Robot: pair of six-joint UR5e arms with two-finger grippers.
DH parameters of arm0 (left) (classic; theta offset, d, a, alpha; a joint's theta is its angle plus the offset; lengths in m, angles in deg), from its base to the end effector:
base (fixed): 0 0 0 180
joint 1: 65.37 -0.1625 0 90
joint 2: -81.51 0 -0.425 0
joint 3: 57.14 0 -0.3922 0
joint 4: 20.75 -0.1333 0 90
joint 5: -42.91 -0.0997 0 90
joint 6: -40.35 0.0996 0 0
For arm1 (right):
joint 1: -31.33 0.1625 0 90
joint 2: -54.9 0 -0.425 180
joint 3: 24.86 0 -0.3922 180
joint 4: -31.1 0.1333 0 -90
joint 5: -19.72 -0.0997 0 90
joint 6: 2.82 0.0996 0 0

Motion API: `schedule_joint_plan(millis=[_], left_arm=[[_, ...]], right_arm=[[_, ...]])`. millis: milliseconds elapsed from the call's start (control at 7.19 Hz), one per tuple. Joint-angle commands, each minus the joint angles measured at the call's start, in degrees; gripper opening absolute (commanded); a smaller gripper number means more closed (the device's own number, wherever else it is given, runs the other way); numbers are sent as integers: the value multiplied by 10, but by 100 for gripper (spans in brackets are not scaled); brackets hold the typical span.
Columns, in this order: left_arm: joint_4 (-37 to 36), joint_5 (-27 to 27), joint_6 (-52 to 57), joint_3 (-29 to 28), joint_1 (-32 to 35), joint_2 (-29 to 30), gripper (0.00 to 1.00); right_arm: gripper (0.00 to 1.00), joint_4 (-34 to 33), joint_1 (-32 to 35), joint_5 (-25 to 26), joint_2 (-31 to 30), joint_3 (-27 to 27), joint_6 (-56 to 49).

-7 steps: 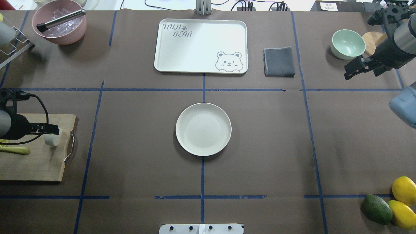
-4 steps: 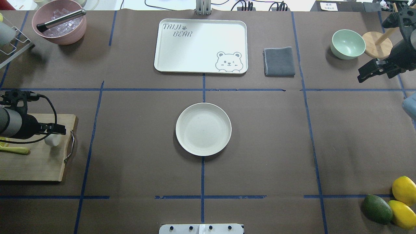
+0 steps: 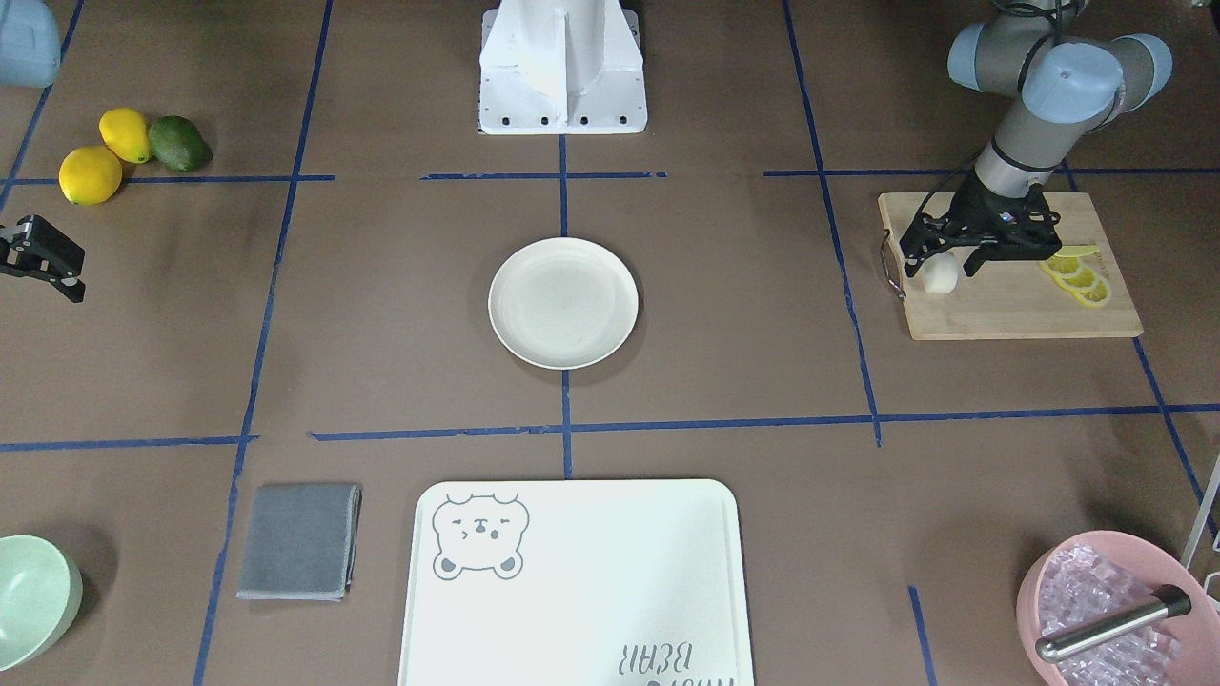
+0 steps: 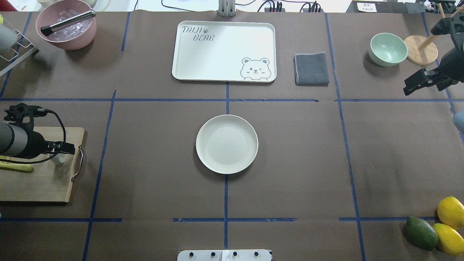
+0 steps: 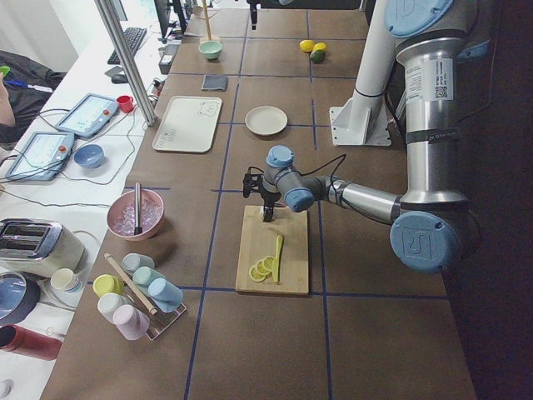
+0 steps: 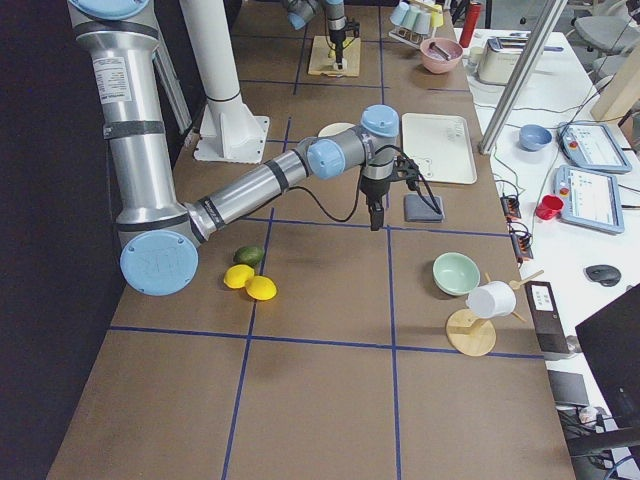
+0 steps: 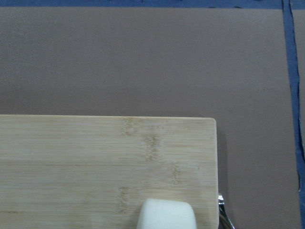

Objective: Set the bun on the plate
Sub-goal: 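Grasp the white bun on the cutting board with the left gripper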

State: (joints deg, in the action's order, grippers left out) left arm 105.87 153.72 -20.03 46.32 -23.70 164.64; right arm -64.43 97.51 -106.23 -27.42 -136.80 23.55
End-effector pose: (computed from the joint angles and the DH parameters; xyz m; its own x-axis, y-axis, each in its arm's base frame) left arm 0.2899 -0.3891 0.5390 0.6906 0.0038 -0.7232 0.1132 0.9871 0.1133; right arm -0.1422 -0.5075 0.4228 0.7406 -0.1184 0.6615 0.0444 0.9908 0.1276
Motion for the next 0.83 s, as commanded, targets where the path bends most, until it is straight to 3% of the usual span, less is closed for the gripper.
schedule_joint_plan(millis=[0, 139, 556, 695], left_arm=[[-1, -1, -1, 0, -4, -2, 89], [-1, 0, -1, 1, -4, -2, 84], [-1, -1, 0, 3, -4, -4, 52], [-1, -1, 0, 3, -4, -4, 45]], right_arm=[[99, 0, 0, 0, -2, 0, 0], [99, 0, 0, 0, -1, 1, 0], [100, 1, 0, -1, 0, 1, 1], [99, 1, 0, -1, 0, 1, 1]])
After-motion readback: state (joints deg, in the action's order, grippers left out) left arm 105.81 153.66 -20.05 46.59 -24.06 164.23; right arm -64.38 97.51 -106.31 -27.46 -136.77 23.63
